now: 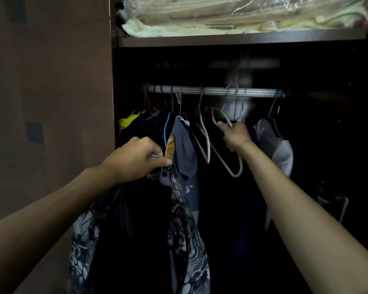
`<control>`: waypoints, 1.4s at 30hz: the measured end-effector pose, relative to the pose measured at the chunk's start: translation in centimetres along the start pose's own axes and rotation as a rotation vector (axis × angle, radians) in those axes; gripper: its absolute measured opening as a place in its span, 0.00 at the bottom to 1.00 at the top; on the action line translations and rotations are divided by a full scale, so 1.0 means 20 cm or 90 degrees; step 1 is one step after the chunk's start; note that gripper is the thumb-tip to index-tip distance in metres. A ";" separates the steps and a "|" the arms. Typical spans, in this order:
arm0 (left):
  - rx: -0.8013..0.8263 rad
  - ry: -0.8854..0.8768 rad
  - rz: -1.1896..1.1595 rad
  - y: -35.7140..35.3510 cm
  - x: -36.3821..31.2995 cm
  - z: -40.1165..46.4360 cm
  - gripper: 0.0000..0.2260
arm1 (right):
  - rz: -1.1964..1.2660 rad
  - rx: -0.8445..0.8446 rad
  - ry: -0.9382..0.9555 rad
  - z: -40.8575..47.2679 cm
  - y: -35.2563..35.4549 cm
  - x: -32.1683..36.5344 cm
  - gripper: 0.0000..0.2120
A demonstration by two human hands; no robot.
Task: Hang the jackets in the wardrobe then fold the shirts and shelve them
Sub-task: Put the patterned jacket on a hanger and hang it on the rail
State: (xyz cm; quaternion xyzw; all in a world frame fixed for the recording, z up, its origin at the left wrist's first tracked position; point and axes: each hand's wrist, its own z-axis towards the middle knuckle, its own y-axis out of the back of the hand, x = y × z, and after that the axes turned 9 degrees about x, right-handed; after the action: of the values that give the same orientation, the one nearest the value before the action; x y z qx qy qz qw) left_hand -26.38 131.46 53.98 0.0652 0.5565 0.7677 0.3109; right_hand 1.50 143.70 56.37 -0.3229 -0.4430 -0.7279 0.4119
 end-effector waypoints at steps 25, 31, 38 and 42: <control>0.150 -0.073 -0.220 0.21 -0.06 -0.33 0.13 | 0.179 0.226 -0.020 -1.97 0.44 0.10 0.17; 0.084 -0.001 -0.268 0.27 -0.11 -0.35 0.13 | 0.022 0.291 0.001 -1.96 0.40 0.02 0.13; -0.016 -0.021 -0.380 0.20 -0.49 -0.29 0.11 | -0.044 0.341 0.084 -1.68 0.07 0.00 0.17; -0.090 -0.016 -0.587 0.21 -0.62 -0.31 0.20 | -0.041 0.326 0.117 -1.64 -0.14 -0.02 0.17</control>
State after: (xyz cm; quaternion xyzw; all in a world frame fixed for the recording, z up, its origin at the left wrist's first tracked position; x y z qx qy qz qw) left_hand -21.06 118.80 58.50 -0.2013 0.4698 0.5847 0.6300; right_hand -4.28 114.71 41.98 -0.1265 -0.5834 -0.6311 0.4954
